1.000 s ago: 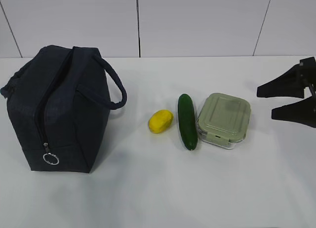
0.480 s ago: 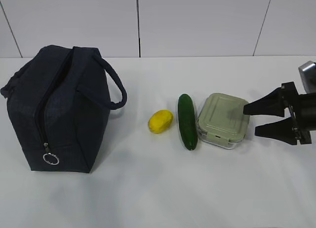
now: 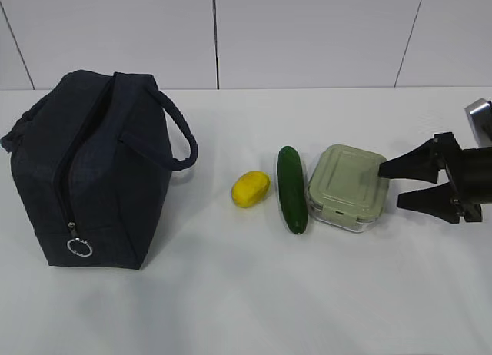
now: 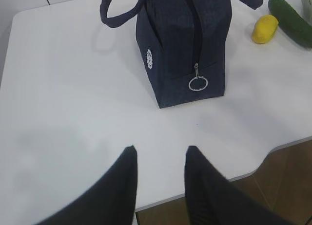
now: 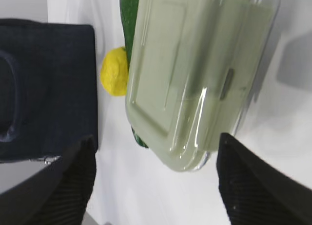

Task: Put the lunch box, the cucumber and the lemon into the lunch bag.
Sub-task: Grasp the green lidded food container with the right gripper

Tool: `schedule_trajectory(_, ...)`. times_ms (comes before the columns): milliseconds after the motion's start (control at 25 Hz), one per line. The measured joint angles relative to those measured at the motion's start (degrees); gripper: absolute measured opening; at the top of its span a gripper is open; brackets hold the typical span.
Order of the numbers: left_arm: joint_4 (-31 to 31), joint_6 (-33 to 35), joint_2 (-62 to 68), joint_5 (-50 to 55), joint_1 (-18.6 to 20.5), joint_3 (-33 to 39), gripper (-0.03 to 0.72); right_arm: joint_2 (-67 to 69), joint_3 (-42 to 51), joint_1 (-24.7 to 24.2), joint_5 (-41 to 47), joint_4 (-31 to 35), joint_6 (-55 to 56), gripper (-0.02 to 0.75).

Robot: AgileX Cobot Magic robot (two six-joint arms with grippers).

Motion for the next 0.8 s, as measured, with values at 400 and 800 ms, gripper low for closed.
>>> schedule_trajectory(400,0.0,0.0,0.0,0.0,0.0,0.0,0.239,1.5,-0.1,-0.1,-1.2,1.8,-0.9,0.573)
schedule_trajectory(800,0.0,0.0,0.0,0.0,0.0,0.0,0.239,4.6,-0.5,-0.1,-1.1,3.9,-3.9,0.573)
